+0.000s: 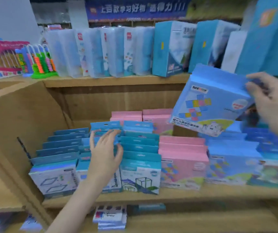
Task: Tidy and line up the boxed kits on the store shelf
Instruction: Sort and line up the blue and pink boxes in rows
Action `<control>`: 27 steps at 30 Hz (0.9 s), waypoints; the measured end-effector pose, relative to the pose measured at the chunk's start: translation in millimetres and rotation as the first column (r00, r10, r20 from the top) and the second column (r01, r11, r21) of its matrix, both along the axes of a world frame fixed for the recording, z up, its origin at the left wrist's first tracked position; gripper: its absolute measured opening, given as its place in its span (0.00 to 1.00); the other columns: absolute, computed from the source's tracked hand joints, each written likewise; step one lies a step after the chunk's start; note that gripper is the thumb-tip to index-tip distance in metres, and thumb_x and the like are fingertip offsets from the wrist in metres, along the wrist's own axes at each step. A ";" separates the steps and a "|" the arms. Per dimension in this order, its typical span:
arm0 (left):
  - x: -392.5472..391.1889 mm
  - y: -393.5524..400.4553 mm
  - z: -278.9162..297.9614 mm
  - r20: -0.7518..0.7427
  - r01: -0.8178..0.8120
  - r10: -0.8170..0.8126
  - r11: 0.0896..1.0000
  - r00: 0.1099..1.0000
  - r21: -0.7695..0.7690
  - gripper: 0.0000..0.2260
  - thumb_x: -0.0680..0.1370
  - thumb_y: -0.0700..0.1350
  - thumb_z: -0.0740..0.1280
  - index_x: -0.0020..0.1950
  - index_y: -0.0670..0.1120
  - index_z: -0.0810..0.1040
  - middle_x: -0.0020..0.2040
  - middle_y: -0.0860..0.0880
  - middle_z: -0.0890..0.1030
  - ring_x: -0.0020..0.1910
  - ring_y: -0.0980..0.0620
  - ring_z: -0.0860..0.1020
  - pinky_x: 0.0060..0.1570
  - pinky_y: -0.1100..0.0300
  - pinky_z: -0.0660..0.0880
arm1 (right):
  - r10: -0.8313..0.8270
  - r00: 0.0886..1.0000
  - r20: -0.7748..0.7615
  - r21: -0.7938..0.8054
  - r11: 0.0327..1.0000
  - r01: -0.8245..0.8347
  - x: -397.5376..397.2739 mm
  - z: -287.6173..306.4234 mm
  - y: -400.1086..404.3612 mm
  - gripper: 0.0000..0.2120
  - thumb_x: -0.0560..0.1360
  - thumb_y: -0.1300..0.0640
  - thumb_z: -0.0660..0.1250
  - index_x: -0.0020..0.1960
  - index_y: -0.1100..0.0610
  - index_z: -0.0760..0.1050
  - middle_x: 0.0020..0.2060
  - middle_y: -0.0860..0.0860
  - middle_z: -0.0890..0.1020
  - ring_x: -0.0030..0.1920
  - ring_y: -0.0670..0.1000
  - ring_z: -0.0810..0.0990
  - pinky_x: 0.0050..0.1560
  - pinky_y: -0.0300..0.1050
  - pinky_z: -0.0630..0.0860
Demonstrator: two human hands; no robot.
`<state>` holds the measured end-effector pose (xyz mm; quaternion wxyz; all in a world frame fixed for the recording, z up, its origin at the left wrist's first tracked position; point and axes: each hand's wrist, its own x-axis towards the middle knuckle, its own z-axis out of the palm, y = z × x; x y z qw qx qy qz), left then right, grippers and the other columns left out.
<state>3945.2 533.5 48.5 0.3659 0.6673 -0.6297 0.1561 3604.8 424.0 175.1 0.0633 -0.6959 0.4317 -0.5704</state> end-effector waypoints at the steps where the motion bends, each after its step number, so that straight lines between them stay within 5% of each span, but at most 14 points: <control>1: -13.1 -4.9 0.2 -0.015 0.039 -0.039 0.999 0.999 0.008 0.19 0.74 0.47 0.54 0.61 0.43 0.74 0.52 0.47 0.81 0.54 0.46 0.79 0.70 0.54 0.41 | -0.019 1.000 -0.002 0.026 0.999 0.019 -20.3 -0.4 2.4 0.09 0.73 0.51 0.60 0.50 0.43 0.75 0.40 0.49 0.81 0.29 0.44 0.76 0.26 0.41 0.76; 4: -53.3 -18.2 0.4 -0.048 0.175 -0.174 0.984 0.984 0.024 0.19 0.74 0.46 0.56 0.64 0.45 0.71 0.52 0.47 0.80 0.54 0.50 0.76 0.70 0.52 0.43 | 0.031 0.999 -0.022 0.088 0.996 -0.029 -68.9 -0.5 11.1 0.15 0.77 0.59 0.60 0.43 0.38 0.74 0.33 0.41 0.79 0.27 0.45 0.75 0.20 0.39 0.74; 7: -89.8 -27.8 0.7 0.002 0.305 -0.306 0.951 0.952 0.043 0.22 0.73 0.50 0.54 0.66 0.48 0.68 0.62 0.50 0.76 0.62 0.55 0.68 0.70 0.55 0.40 | 0.156 0.986 -0.062 0.179 0.973 -0.143 -106.0 -7.6 17.1 0.18 0.77 0.62 0.61 0.41 0.39 0.76 0.31 0.39 0.80 0.28 0.42 0.75 0.22 0.32 0.72; 10: -115.1 -35.5 -8.2 0.138 0.321 -0.335 0.940 0.932 0.114 0.25 0.72 0.55 0.58 0.68 0.48 0.68 0.66 0.50 0.72 0.67 0.51 0.67 0.70 0.50 0.43 | 0.231 0.963 -0.138 0.322 0.930 -0.177 -128.1 -28.4 15.0 0.02 0.72 0.43 0.66 0.43 0.38 0.77 0.35 0.39 0.81 0.32 0.40 0.77 0.30 0.28 0.71; 12: -128.0 -40.4 -17.5 0.229 0.272 -0.302 0.950 0.925 0.154 0.28 0.71 0.60 0.59 0.67 0.48 0.69 0.66 0.48 0.72 0.66 0.48 0.68 0.69 0.47 0.49 | 0.247 0.928 -0.280 0.367 0.921 -0.134 -132.1 -56.2 10.8 0.11 0.69 0.37 0.61 0.41 0.41 0.76 0.35 0.41 0.81 0.34 0.41 0.77 0.33 0.31 0.70; 15: -140.6 -46.8 -27.0 0.298 0.183 -0.236 0.963 0.925 0.196 0.29 0.69 0.65 0.59 0.65 0.50 0.69 0.62 0.47 0.76 0.63 0.46 0.67 0.66 0.44 0.55 | 0.223 0.912 -0.345 0.290 0.949 -0.122 -112.6 -108.3 13.6 0.19 0.72 0.36 0.54 0.45 0.47 0.75 0.33 0.42 0.78 0.37 0.37 0.74 0.38 0.26 0.67; 19: -145.0 -48.4 -27.8 0.289 0.123 -0.171 0.976 0.942 0.178 0.26 0.69 0.64 0.60 0.61 0.51 0.68 0.54 0.48 0.78 0.56 0.44 0.71 0.63 0.44 0.59 | 0.017 0.924 -0.383 0.010 1.000 -0.014 -84.7 -155.4 3.9 0.15 0.76 0.56 0.54 0.45 0.64 0.76 0.38 0.54 0.78 0.42 0.50 0.69 0.44 0.36 0.64; 27: -148.4 -39.9 -25.7 0.279 0.097 -0.151 0.975 0.948 0.199 0.24 0.70 0.62 0.60 0.62 0.51 0.68 0.54 0.49 0.75 0.58 0.47 0.68 0.65 0.46 0.57 | -0.054 0.924 -0.378 -0.122 0.992 0.008 -82.1 -168.0 -19.4 0.14 0.76 0.59 0.55 0.47 0.66 0.76 0.38 0.57 0.79 0.42 0.52 0.69 0.43 0.45 0.68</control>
